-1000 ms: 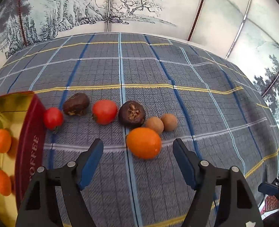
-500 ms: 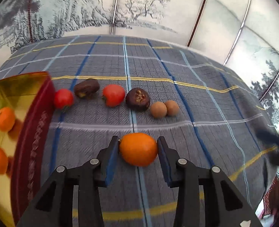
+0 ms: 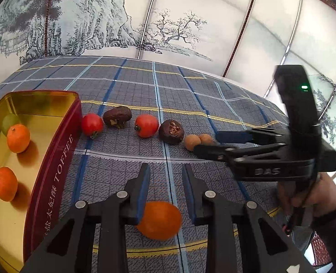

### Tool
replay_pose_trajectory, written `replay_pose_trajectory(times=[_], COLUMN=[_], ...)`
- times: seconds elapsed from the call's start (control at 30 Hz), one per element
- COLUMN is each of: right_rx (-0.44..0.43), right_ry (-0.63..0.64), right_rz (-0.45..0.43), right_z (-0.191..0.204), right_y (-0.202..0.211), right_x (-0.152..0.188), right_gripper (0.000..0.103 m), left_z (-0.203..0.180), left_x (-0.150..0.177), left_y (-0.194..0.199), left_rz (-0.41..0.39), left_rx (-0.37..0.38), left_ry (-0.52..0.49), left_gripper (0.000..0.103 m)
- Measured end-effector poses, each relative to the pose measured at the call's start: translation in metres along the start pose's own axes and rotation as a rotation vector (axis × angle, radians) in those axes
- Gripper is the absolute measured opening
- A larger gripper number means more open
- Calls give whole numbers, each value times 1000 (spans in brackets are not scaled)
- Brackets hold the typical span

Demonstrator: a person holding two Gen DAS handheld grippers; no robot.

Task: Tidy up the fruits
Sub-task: 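Grasp the large orange with the left tool while the right tool grasps two brown longans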

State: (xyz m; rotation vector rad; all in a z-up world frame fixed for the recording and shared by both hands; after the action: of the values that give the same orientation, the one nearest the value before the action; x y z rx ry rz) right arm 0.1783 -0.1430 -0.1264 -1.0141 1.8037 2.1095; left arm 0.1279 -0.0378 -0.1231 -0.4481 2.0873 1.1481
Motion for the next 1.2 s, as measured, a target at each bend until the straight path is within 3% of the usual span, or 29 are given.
replay_pose_trajectory(times=[0.13,0.23,0.33,0.53,0.67,0.87,0.97,1.03,1.2], right_rx=[11,65,68,105,108,97,88,87,96], right_ry=[25,70,74,56,7,-52,-63,-67,-58], right_rz=[-1,-24,-42,-85,-84,-87,-83,-78,-61], right_z=[6,6,5,-3,-13,-22,-23,-24,-23], right_y=[-12,-14,-12,20,31,33,32,31,28], right_x=[-3,-5,-3,21,39,39,40,40,41], right_gripper=[65,45,44,44,44,45,45,45,45], left_z=[1,-1,-4,-9,-11,-10,-7,-2,-3], left_x=[0,2,5,21,24,18,18,21,22], left_y=[2,5,15,45,45,14,-1,-13,-14], left_rz=[-3,-3,-4,0,8,73,101,159,166], left_rx=[-9,-23,-60,-39,-66,-73,-82,-87,-96], left_ry=[3,-14,-47,-12,-43,-69,-65,-46,-46], left_gripper=[26,26,28,66,66,65,56,38,37])
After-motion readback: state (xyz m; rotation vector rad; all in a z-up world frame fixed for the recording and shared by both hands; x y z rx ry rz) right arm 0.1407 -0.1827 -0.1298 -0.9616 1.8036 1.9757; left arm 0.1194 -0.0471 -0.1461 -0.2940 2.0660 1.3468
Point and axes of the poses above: each gripper's, at about its wrist camera, not at the fingertips, and y roughly against the way its jaws point, z to its left, x to its underside, the point moved 8 cm from there along -y, roughly the way its jaws point, and after that the axes turned 11 degrees about x, right-handed, at the moved point
